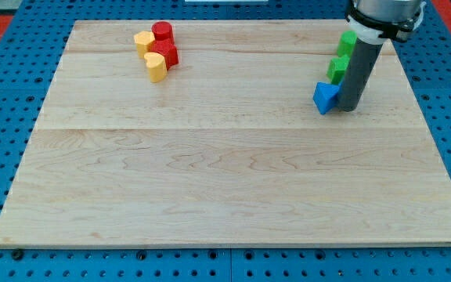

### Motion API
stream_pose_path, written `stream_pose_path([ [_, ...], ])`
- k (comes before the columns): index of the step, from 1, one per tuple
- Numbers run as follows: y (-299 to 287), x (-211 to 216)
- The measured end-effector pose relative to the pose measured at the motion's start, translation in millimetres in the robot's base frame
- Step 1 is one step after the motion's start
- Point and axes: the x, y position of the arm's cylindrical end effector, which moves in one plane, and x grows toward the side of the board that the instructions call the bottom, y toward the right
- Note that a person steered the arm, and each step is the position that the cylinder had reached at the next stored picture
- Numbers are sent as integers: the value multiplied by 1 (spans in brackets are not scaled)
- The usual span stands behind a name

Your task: Nudge the blue cube towards left a bit

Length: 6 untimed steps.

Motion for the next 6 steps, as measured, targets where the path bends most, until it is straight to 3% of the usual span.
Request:
stream_pose_path([
  [1, 2, 8],
  [2, 45, 20],
  [3, 90, -15],
  [5, 1, -27],
  [6, 65, -33],
])
